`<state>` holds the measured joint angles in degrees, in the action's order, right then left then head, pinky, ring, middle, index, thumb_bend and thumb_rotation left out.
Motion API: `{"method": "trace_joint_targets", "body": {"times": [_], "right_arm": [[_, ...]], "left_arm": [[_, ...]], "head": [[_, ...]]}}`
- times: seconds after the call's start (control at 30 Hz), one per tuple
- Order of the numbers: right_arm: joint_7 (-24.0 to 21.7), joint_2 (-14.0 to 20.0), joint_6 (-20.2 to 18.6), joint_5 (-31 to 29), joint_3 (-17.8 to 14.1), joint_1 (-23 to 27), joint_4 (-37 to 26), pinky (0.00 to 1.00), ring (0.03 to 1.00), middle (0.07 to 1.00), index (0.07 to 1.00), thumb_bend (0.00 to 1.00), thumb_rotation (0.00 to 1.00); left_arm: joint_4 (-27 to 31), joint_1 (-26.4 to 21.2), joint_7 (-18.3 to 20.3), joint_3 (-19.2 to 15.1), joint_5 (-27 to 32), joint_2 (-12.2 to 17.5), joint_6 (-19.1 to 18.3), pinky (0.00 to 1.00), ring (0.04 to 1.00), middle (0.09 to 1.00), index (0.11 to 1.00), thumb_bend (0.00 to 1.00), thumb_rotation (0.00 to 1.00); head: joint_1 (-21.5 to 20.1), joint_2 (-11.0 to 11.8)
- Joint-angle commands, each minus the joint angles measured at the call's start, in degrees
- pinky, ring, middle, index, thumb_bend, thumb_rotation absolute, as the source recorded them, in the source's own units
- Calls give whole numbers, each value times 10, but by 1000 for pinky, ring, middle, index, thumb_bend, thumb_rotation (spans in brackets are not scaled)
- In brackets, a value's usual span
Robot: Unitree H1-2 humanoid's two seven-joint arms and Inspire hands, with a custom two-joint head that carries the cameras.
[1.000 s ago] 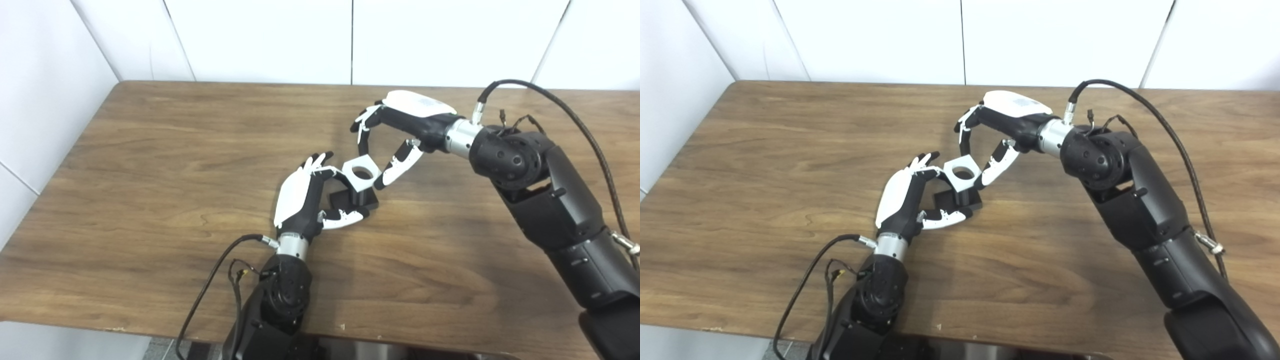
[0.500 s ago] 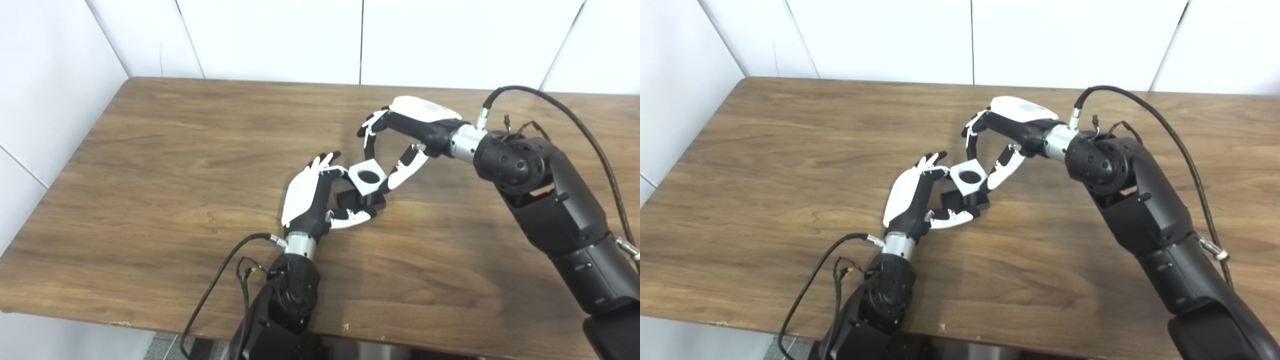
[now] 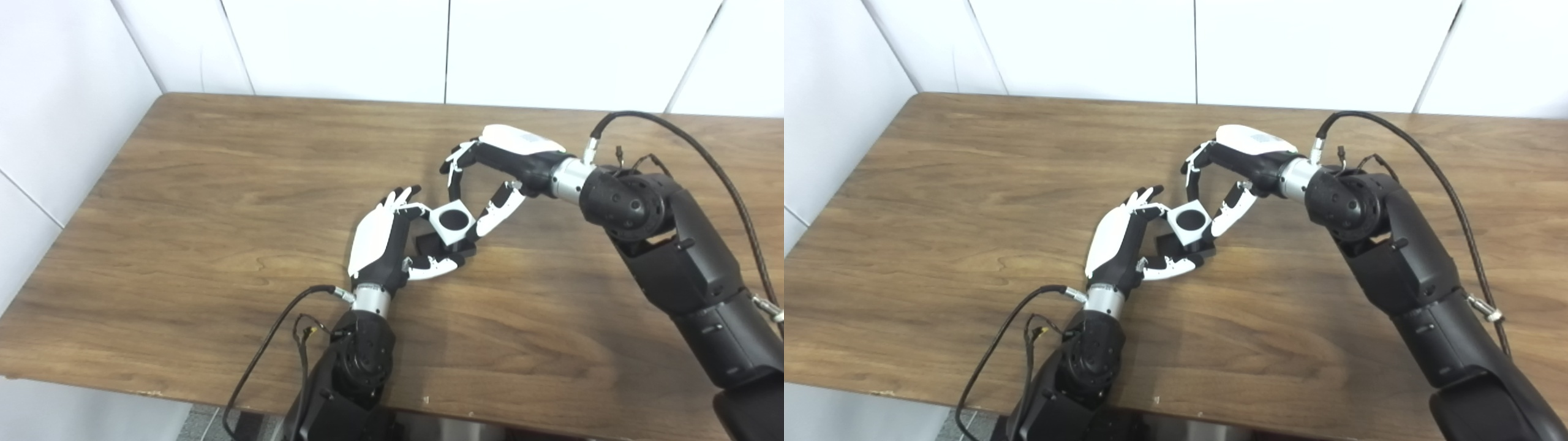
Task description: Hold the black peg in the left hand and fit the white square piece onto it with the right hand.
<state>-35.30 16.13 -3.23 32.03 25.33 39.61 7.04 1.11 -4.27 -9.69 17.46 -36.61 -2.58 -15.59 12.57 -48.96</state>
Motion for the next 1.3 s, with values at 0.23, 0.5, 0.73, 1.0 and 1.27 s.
{"method": "trace_joint_targets", "body": {"times": [0.23, 0.5, 0.73, 1.0, 1.27], "right_arm": [[21, -1, 14, 6, 0, 11, -2, 1000, 931, 814, 480, 524, 133], [39, 2, 35, 8, 4, -18, 24, 979, 917, 813, 481, 524, 134], [62, 6, 35, 7, 9, -56, 39, 984, 925, 815, 480, 524, 134], [80, 30, 38, 35, 30, -76, 28, 941, 905, 861, 651, 692, 220], [89, 43, 10, 23, 6, -101, 18, 944, 986, 998, 999, 1000, 444]], "left_arm": [[6, 14, 19, 19, 0, -11, -20, 1000, 1000, 944, 483, 519, 86], [13, 15, 19, 21, 0, -9, -26, 1000, 1000, 944, 484, 519, 85], [17, 16, 18, 18, 1, -7, -29, 1000, 1000, 947, 484, 521, 82], [23, 22, 16, 16, -1, -7, -31, 1000, 1000, 944, 483, 521, 80], [14, 24, 14, 12, 3, -5, -24, 1000, 1000, 941, 484, 521, 80]], "head": [[2, -4], [5, -9], [4, -13], [-3, -18], [-10, -16]]}}
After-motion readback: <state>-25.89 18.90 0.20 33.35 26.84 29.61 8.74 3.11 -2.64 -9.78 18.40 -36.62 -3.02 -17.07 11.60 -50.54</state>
